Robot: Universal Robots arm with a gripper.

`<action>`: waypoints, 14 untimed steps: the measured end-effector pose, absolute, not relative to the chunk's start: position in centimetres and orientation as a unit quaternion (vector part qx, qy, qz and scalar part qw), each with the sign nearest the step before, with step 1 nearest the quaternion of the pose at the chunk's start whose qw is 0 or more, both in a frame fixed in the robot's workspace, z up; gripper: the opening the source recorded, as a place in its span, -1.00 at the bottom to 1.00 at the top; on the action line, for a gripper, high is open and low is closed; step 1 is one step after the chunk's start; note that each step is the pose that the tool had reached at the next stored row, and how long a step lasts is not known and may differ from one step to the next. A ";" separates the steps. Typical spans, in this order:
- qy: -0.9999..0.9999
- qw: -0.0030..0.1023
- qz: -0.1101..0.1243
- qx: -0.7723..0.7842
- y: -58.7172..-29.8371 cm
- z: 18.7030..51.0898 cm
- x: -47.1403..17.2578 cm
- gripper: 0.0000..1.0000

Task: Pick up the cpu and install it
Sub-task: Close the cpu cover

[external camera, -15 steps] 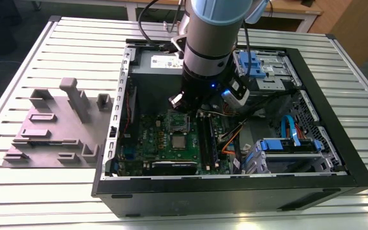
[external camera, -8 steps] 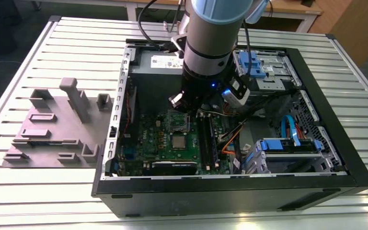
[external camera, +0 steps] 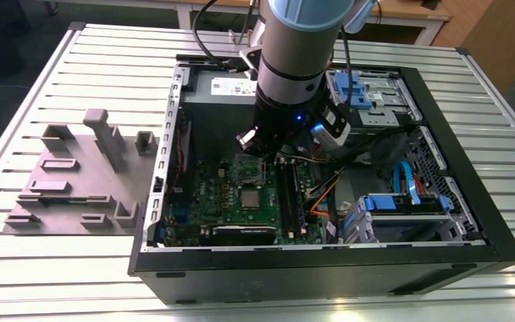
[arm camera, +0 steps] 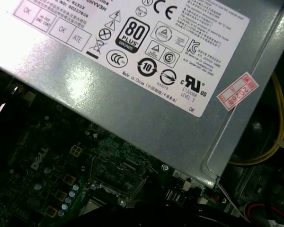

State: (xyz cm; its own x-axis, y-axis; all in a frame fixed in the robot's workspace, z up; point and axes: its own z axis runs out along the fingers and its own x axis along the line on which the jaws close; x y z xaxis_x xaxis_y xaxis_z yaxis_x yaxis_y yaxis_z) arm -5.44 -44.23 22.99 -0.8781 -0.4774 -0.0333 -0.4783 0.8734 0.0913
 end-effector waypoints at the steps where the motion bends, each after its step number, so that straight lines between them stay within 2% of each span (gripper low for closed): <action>1: 0.968 0.005 0.048 -0.247 -44.2 23.0 -5.4 -0.80; 14: 0.964 0.004 0.048 -0.262 -44.3 23.3 -5.4 -0.80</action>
